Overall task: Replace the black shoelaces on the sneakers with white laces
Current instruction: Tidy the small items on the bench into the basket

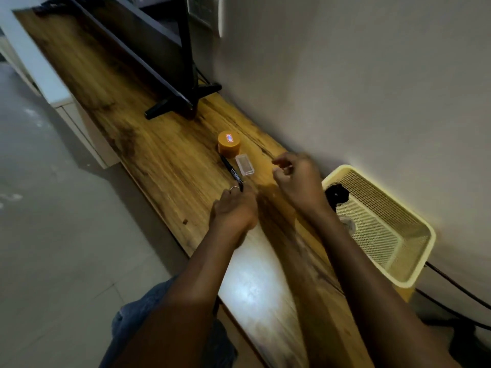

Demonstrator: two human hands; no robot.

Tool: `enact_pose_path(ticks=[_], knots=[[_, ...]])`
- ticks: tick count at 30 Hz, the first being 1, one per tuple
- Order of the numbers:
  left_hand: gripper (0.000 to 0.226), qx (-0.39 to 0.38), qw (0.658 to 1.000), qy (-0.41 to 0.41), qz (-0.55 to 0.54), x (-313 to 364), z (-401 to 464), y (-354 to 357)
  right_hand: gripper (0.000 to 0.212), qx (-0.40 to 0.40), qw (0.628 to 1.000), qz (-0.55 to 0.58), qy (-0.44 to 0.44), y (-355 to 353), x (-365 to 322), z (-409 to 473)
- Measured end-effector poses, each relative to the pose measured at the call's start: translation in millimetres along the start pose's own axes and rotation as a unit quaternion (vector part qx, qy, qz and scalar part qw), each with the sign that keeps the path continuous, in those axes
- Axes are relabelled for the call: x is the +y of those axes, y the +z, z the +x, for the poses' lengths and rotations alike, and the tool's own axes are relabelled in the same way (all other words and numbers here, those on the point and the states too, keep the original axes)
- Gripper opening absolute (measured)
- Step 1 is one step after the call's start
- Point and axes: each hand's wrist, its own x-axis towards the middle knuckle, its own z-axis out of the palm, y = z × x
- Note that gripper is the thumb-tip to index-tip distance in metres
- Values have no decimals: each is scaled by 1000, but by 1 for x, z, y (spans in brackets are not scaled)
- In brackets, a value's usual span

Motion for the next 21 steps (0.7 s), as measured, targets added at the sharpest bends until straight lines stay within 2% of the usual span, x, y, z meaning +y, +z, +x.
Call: enact_pose_path(ticks=[4, 7, 9, 12, 18, 21], knots=[[57, -19, 999, -33, 16, 2, 0, -2, 41, -120, 990, -69, -16, 58, -4, 28], [47, -15, 997, -57, 40, 4, 0, -5, 55, -164, 977, -132, -14, 80, -3, 38], [46, -13, 996, -72, 49, 2, 0, -7, 60, -164, 973, -161, -20, 85, -6, 40], [49, -13, 996, -76, 48, 0, 1, -10, 54, -145, 973, -176, -36, 87, -5, 38], [49, -8, 997, -65, 40, 1, -1, -7, 40, -85, 993, -81, 3, 77, 8, 11], [45, -5, 998, -55, 38, 2, -2, -5, 38, -53, 995, -73, 36, 69, 12, -4]])
